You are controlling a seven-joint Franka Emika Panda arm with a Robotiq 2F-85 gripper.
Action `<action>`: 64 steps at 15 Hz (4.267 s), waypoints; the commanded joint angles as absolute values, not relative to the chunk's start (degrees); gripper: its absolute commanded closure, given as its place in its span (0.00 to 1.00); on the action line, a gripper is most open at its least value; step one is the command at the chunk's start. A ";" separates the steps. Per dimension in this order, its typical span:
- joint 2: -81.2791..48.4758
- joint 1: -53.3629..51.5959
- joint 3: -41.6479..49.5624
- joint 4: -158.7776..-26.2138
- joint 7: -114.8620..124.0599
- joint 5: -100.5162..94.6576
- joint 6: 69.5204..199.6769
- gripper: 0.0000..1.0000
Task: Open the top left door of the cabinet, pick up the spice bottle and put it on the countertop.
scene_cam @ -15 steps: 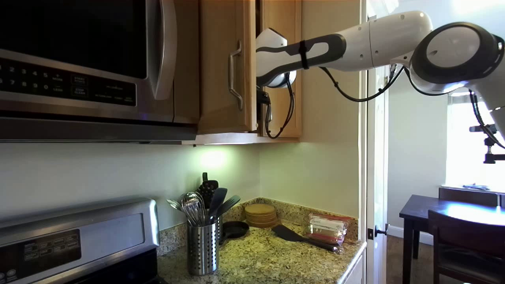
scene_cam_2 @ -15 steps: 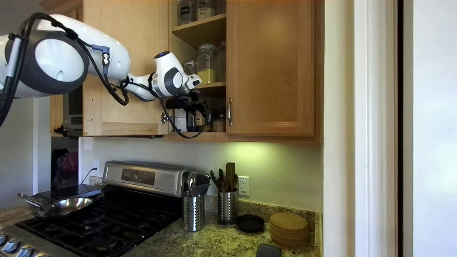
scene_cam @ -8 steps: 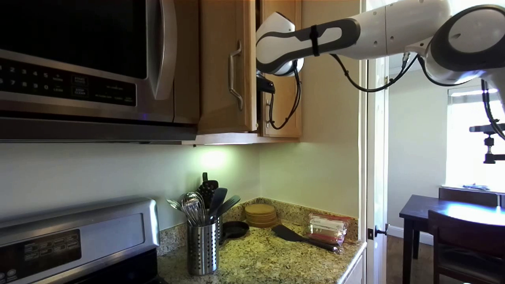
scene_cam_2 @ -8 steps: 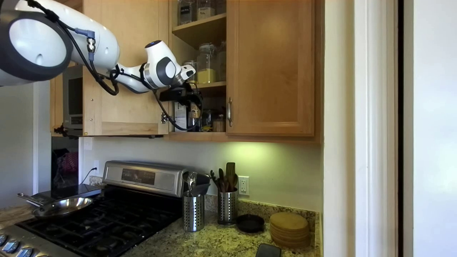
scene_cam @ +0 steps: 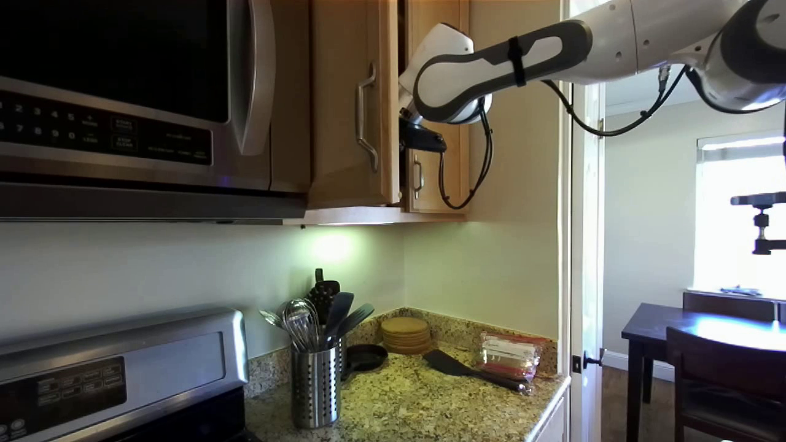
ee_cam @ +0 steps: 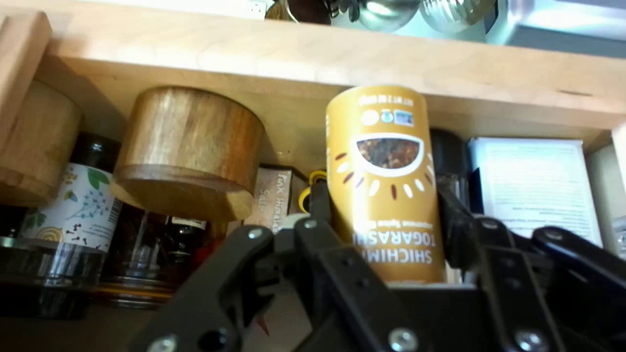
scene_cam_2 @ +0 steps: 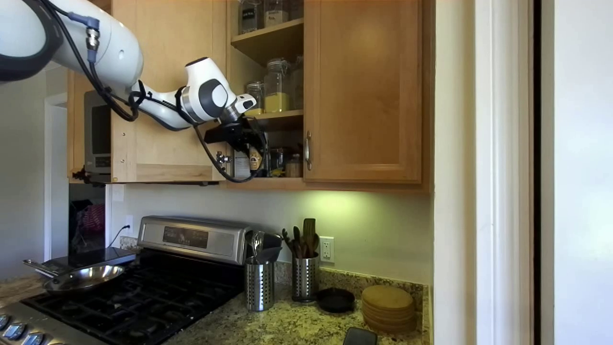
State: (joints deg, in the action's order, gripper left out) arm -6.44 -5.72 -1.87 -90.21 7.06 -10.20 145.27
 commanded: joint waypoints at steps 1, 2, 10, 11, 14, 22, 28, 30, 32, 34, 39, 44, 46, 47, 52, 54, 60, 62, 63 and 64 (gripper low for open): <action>0.86 -5.40 -1.76 -99.88 9.20 -12.11 145.42 0.73; 1.90 -5.23 -1.93 -101.40 9.15 -11.76 145.35 0.73; 8.54 -3.87 -2.96 -113.77 12.94 -11.53 148.16 0.73; 8.92 -3.70 -3.08 -115.25 13.96 -11.71 148.93 0.73; 9.77 -3.14 -3.54 -119.46 16.68 -12.23 151.64 0.73; 9.56 -1.63 -3.44 -128.54 24.46 -15.66 159.71 0.73; 7.69 1.28 -4.26 -132.08 37.22 -31.04 167.78 0.73; 6.94 1.84 -4.33 -132.12 41.59 -36.82 168.54 0.73; 5.97 2.10 -4.51 -131.54 46.16 -42.34 168.28 0.73; 4.60 1.70 -4.60 -130.73 50.36 -46.54 167.66 0.73; 0.59 0.70 -4.61 -129.77 59.32 -54.14 167.76 0.73; -2.70 0.37 -4.02 -129.28 67.86 -58.89 168.19 0.73; -3.93 0.25 -3.84 -129.32 71.62 -60.79 168.56 0.73; -4.54 0.19 -3.78 -129.33 73.33 -61.78 168.70 0.73; -7.61 -0.13 -3.04 -127.13 82.97 -71.13 169.51 0.73; -9.05 -0.21 -2.91 -125.74 87.08 -74.72 169.33 0.73; -11.89 -0.41 -3.34 -123.19 95.30 -80.32 168.68 0.73; -12.49 -0.53 -3.50 -123.03 96.71 -81.01 168.46 0.73; -12.02 -0.05 -3.99 -123.81 92.89 -78.18 167.85 0.48; -12.31 -0.09 -4.01 -123.69 93.42 -78.40 167.85 0.48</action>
State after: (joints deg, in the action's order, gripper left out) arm -12.32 -0.09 -4.01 -123.68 93.43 -78.40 167.85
